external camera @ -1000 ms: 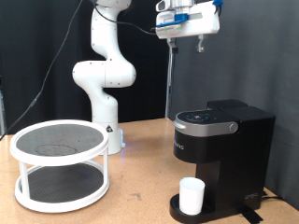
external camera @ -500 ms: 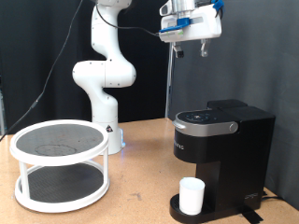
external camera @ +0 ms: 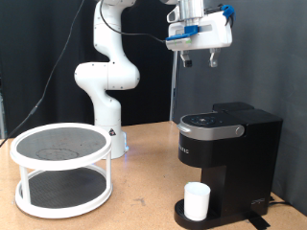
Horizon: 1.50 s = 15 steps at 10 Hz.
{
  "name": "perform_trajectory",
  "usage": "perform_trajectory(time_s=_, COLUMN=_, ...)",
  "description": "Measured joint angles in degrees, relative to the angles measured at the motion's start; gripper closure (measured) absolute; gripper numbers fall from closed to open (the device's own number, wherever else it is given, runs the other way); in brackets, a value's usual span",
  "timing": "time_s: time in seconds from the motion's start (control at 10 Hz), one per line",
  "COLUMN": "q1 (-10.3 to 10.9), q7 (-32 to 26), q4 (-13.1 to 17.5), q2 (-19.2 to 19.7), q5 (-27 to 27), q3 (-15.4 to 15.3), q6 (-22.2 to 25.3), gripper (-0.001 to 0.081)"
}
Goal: Make a cup of coffee with the keurig machine
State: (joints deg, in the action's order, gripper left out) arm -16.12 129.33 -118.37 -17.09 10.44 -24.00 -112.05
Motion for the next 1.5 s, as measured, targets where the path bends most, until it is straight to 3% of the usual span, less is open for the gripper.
perform_trajectory(time_s=0.6, q1=0.0, q7=0.1, q4=0.7, q2=3.9, q5=-3.2, q3=-0.8, q6=-0.5, gripper=0.0072)
perform_trajectory(time_s=0.7, q1=0.0, q7=0.1, q4=0.4, q2=4.4, q5=-3.7, q3=-1.1, q6=-0.9, gripper=0.0177)
perform_trajectory(time_s=0.8, q1=0.0, q7=0.1, q4=0.1, q2=4.9, q5=-4.1, q3=-1.4, q6=-1.7, gripper=0.0353)
perform_trajectory(time_s=0.9, q1=0.0, q7=0.2, q4=-0.5, q2=5.3, q5=-4.4, q3=-1.6, q6=-2.8, gripper=0.0353)
perform_trajectory(time_s=1.0, q1=0.0, q7=0.3, q4=-1.3, q2=5.6, q5=-4.8, q3=-1.9, q6=-3.8, gripper=0.0540)
perform_trajectory(time_s=1.1, q1=0.0, q7=0.8, q4=-2.0, q2=5.9, q5=-5.5, q3=-2.2, q6=-4.7, gripper=0.0540)
perform_trajectory(time_s=1.2, q1=0.0, q7=1.3, q4=-2.7, q2=6.3, q5=-6.0, q3=-2.5, q6=-5.6, gripper=0.0718)
perform_trajectory(time_s=1.5, q1=0.0, q7=2.7, q4=-4.6, q2=7.4, q5=-7.3, q3=-3.1, q6=-7.9, gripper=0.0790)
